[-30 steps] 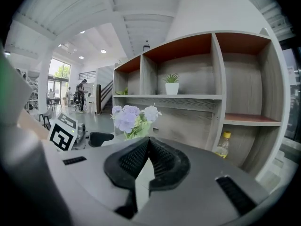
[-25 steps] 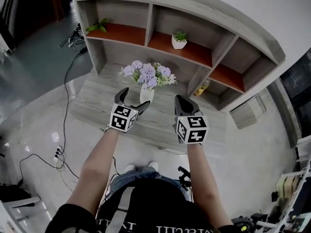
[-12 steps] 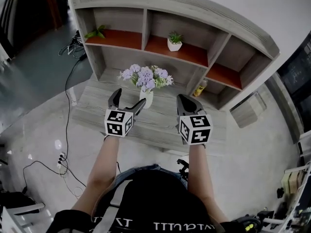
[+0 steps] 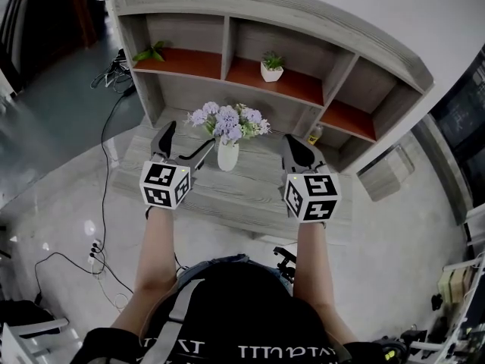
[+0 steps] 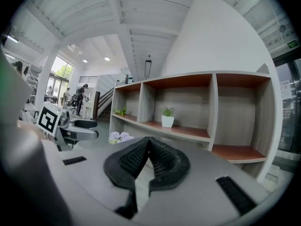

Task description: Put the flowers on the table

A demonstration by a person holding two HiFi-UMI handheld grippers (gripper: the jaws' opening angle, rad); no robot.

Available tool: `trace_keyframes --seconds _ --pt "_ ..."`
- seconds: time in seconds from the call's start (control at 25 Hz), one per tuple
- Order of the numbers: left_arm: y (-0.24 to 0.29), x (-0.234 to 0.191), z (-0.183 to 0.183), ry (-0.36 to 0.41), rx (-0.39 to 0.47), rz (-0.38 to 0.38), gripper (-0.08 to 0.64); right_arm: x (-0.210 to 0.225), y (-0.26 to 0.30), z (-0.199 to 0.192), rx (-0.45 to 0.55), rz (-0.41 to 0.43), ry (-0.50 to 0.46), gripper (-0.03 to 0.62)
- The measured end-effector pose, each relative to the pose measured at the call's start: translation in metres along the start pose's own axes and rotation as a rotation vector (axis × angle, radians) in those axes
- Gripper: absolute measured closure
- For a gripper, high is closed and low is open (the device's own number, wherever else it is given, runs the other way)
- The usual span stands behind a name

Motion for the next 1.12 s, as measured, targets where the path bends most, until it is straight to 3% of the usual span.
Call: trace_keyframes --seconds 0.16,0.28,0.36,0.44,0.48,0.84,1.12 --pt "-0.005 0.0 0.023 0.043 0.045 0.015 0.147 0.002 -0.001 0.012 0.032 -0.005 -0.017 0.578" --pt "-0.01 0.0 0.035 0.074 0.089 0.038 0.342 0.003 -0.003 0.022 0.062 -0.006 -0.01 0.578" --pt "-0.012 0.002 0.043 0.099 0.102 0.044 0.396 0.003 -0.007 0.031 0.095 -0.006 -0.005 0.578" --pt "-0.016 0.002 0.049 0.127 0.123 0.066 0.529 0.002 -0.012 0.041 0.129 -0.006 -0.013 0.578" --pt "-0.018 0.002 0.052 0.131 0.135 0.07 0.548 0.001 -0.014 0.044 0.142 -0.005 -0.021 0.578" --pt "-0.024 0.002 0.07 0.168 0.164 0.08 0.548 0.001 -0.018 0.05 0.155 -0.064 -0.062 0.578" --pt "-0.027 0.004 0.077 0.189 0.161 0.101 0.548 -0.004 -0.021 0.05 0.171 -0.046 -0.086 0.578"
Point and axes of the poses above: the fingertips, and each gripper's own axes: y forward along the fingers, x to its right, z out of its top, the point moved 7 cm from there along -y, backward along the fingers, and after that the axes turned 12 degrees about -z, right-handed, at the moved point
